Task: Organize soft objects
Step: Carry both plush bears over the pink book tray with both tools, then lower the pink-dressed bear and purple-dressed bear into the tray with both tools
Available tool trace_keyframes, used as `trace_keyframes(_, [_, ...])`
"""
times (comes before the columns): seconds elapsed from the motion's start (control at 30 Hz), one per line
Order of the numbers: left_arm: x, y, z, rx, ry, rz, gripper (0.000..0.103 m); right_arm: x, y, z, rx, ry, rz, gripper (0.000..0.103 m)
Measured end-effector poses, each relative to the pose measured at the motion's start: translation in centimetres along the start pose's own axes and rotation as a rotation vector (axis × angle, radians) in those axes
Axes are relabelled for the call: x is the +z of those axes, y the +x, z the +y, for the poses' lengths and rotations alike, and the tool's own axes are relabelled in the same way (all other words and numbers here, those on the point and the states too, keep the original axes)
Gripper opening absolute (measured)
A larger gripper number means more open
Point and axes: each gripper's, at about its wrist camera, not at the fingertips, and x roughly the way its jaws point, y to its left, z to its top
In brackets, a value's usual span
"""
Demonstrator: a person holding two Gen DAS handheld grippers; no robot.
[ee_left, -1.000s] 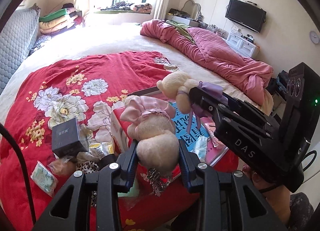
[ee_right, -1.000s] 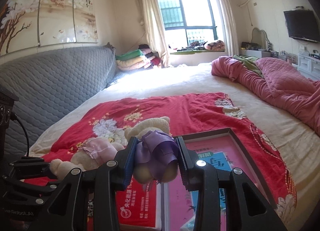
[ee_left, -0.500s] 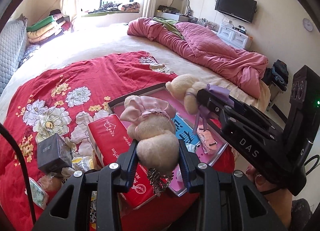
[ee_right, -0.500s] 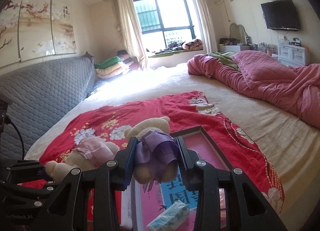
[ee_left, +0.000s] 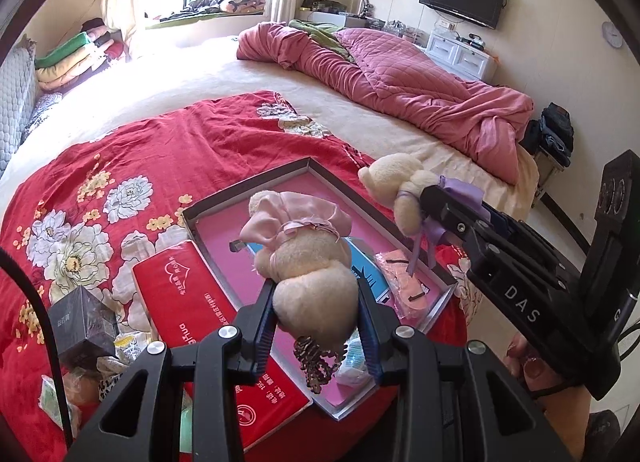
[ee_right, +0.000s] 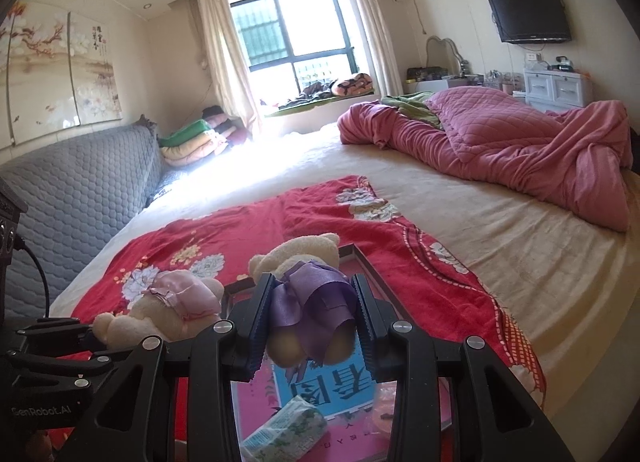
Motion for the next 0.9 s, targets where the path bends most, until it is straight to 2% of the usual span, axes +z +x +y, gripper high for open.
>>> trace_keyframes(0.33, [-0.6,3.3,-1.0,-0.010,0.016,0.074,0.038,-0.8,0.4,-2.9,-0.040,0.046,0.024,0.040])
trace_keyframes(0.63, [-1.8,4.2,-4.3,-0.091,0.070,0.100,0.038,-1.2,0.5,-4.5,-0.061,0.087,0.039,0.040])
trace_keyframes(0.73, [-2.4,5.1,-5.5,-0.087,0.110,0.119,0.038,-1.4,0.7,-4.7,-0.058,0.093,0.052,0.040])
trace_keyframes(0.9, [-3.2,7.1,-5.7,-0.029,0.139,0.161,0.038,-1.9,1.3,-4.8,-0.056,0.094,0.079,0.040])
